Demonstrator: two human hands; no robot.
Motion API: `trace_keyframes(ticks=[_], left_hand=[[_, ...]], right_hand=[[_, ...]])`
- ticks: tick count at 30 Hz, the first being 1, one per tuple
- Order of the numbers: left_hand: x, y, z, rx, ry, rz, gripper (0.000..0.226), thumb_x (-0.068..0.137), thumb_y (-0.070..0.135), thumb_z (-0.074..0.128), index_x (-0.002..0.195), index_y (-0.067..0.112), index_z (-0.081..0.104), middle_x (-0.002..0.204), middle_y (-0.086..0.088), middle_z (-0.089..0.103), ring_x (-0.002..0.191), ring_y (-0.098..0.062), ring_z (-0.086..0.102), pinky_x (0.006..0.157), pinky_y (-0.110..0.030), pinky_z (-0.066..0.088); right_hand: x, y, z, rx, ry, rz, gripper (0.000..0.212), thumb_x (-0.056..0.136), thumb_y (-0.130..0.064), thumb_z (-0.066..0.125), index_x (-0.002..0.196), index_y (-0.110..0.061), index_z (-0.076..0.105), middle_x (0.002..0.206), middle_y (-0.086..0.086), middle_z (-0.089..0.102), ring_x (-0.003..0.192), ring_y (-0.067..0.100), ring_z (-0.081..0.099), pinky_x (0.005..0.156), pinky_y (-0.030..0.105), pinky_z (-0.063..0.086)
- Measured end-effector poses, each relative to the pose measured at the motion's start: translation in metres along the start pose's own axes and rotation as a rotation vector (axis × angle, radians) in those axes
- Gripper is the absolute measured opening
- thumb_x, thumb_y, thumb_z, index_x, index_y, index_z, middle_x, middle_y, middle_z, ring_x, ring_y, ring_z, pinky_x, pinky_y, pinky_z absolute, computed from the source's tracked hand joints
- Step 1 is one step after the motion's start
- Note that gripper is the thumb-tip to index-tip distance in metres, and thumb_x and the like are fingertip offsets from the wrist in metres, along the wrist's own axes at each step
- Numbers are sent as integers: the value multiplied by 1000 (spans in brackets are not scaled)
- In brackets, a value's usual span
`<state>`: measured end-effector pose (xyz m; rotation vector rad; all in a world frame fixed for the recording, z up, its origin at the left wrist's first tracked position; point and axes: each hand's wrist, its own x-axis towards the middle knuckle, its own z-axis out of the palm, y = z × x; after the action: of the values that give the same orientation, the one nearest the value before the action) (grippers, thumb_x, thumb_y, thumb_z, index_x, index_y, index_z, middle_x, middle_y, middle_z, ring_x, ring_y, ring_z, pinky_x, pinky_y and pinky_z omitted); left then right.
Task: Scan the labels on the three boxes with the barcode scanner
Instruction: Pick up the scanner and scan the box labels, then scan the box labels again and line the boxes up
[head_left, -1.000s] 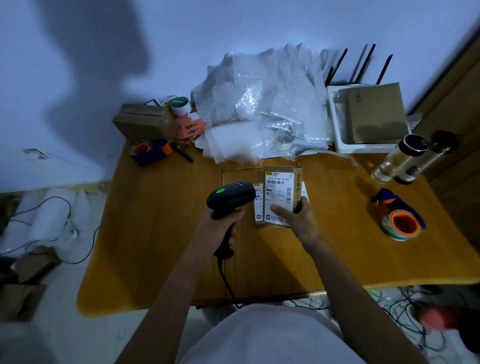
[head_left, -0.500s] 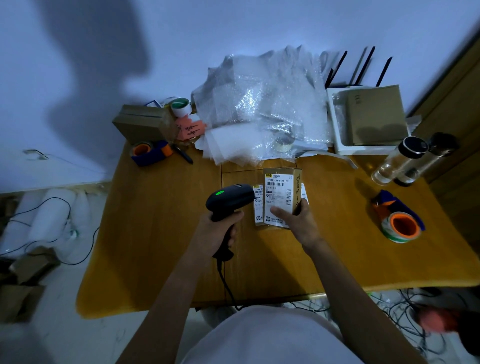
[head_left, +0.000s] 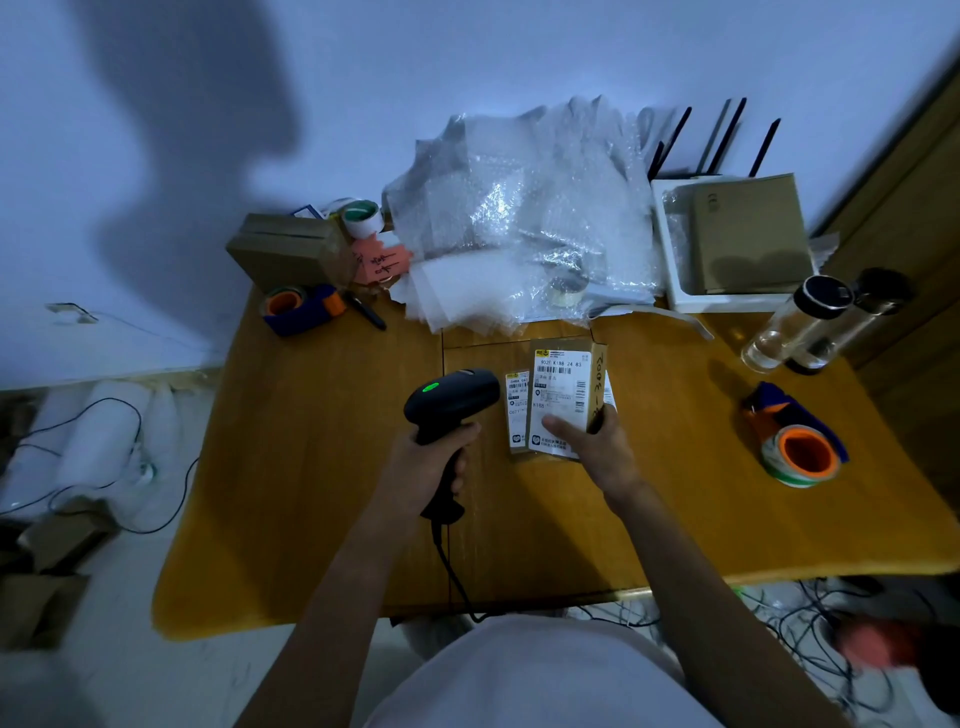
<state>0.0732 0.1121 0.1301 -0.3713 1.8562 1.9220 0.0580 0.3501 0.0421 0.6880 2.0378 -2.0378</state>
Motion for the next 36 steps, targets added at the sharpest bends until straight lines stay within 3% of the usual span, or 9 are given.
trace_keyframes(ticks=[6,11,17,21,25,32,36], left_hand=[[-4,1,-2,-30,10,7,22,90,25,74,82,9,62,61,-5,55,49,-18,50,53,-29,49],[-6,-1,-9,-55,41,11,21,90,26,74,83,10,62,62,-5,55,50,-18,51,54,-29,48],[-9,-2,-18,-90,101,-27,22,89,26,76,79,11,63,60,-3,57,49,-16,51,54,-28,48],[-9,-3,-27,-135,122,-25,24,89,27,76,74,13,63,60,-4,55,48,-17,50,54,-29,46],[-7,-4,-38,-168,149,-45,28,86,31,78,68,15,63,60,-4,54,47,-17,49,54,-30,44],[-8,-9,-55,-227,189,-71,28,81,34,83,68,16,65,61,-4,54,48,-18,49,57,-31,44],[-10,-10,-61,-243,211,-84,28,83,32,81,70,15,64,60,-4,54,47,-17,49,56,-30,44]], right_hand=[[-2,-5,3,39,19,33,70,79,-32,86,133,-8,49,120,11,72,99,22,76,70,31,64],[-1,-11,7,104,1,64,71,82,-24,85,137,-9,44,122,11,68,103,25,74,79,34,64],[2,-17,18,144,-91,75,61,85,-22,83,135,-11,50,122,9,70,105,24,74,89,40,63],[6,-18,32,181,-141,98,70,82,-26,85,141,-8,51,123,12,73,106,24,76,90,42,63],[3,-22,48,268,-191,150,50,88,-20,79,132,-5,60,122,15,73,110,27,73,92,41,62],[4,-19,84,379,-218,292,56,86,-19,81,135,-3,57,132,17,67,119,30,66,102,45,57],[2,-14,100,314,-245,360,36,92,-27,74,121,-10,62,122,15,68,114,33,69,98,45,59]])
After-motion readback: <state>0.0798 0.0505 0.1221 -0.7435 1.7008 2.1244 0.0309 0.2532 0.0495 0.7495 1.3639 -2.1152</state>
